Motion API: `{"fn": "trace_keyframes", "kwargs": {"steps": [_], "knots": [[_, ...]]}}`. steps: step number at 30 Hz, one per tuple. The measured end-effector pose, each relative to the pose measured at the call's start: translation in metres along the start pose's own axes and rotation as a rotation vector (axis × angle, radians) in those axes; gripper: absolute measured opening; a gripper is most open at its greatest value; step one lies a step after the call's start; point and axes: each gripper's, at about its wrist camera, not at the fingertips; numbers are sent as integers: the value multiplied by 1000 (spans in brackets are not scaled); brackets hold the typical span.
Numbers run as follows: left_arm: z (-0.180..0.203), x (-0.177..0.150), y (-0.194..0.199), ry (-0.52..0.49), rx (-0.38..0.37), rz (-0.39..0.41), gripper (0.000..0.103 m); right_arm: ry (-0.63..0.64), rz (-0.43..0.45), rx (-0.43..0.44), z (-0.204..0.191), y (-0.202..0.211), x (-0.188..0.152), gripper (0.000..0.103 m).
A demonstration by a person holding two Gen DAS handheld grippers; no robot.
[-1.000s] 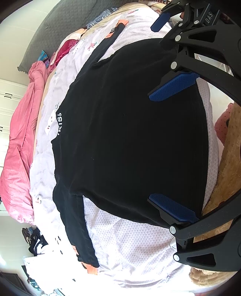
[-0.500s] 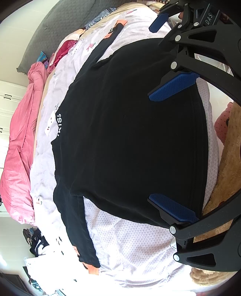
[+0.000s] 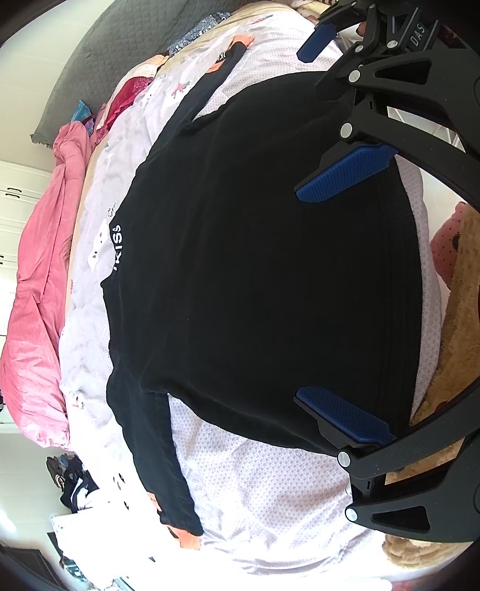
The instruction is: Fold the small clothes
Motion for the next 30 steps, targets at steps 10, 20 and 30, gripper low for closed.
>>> {"fn": "trace_keyframes", "kwargs": {"steps": [10, 20, 30], "knots": [[5, 15, -17, -10, 3, -30, 94, -37, 4, -4, 14, -7, 13, 99], [12, 41, -32, -22, -9, -46, 94, -88, 18, -25, 38, -17, 29, 99], [26, 64, -48, -31, -50, -71, 94, -156, 9, -40, 65, -34, 45, 99]]}}
Point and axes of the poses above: each gripper's, at about its wrist camera, not at the fingertips, and y roughly against the way its jaws point, z to its right, x to its top, and after that the axes turned 3 degrees about -z, right-handed
